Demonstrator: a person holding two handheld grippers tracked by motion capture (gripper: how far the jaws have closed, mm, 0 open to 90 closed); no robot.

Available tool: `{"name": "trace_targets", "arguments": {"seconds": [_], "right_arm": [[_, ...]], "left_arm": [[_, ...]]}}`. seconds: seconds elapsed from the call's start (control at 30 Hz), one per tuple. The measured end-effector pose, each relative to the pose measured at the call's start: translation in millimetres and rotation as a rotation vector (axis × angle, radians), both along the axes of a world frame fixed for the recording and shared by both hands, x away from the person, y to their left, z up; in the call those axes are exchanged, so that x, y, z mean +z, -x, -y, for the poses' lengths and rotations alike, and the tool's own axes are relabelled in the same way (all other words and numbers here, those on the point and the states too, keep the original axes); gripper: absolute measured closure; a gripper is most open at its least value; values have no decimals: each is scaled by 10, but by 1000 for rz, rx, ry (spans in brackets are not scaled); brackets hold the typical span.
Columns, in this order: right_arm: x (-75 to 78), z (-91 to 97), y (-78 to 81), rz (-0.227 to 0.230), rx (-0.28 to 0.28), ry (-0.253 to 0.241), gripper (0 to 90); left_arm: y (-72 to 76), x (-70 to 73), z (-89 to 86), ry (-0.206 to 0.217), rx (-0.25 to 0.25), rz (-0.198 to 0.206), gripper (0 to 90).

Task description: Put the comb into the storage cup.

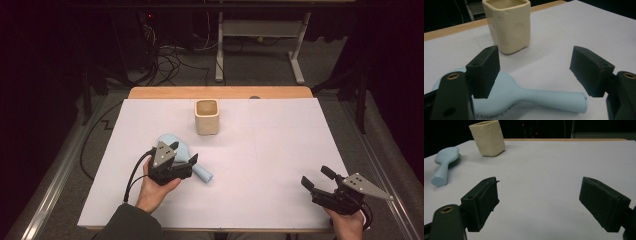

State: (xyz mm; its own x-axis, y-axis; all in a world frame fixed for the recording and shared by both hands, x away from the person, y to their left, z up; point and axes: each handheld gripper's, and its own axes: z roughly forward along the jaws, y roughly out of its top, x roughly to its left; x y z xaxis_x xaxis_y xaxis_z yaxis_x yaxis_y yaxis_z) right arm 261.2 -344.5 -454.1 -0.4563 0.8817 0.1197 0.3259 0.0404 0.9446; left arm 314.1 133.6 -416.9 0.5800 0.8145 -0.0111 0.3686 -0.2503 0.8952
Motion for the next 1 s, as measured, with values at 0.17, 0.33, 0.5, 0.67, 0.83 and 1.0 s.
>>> {"name": "trace_targets", "arguments": {"seconds": [0.17, 0.33, 0.5, 0.67, 0.83, 1.0], "right_arm": [[-1, -3, -1, 1, 2, 1, 163], [-1, -12, -4, 1, 7, 6, 163], [-1, -12, -6, 0, 9, 6, 163], [-1, -11, -7, -1, 9, 4, 163], [-1, -10, -7, -1, 9, 4, 163], [0, -7, -8, 0, 9, 5, 163]], "left_arm": [[-36, -2, 52, -7, -16, -18, 302], [-85, -4, 81, -23, -19, -56, 357], [-132, -2, 108, -43, -27, -107, 403], [-188, -4, 149, -77, -35, -153, 437], [-255, -6, 192, -97, -58, -218, 492], [-327, -4, 215, -114, -69, -289, 544]]}}
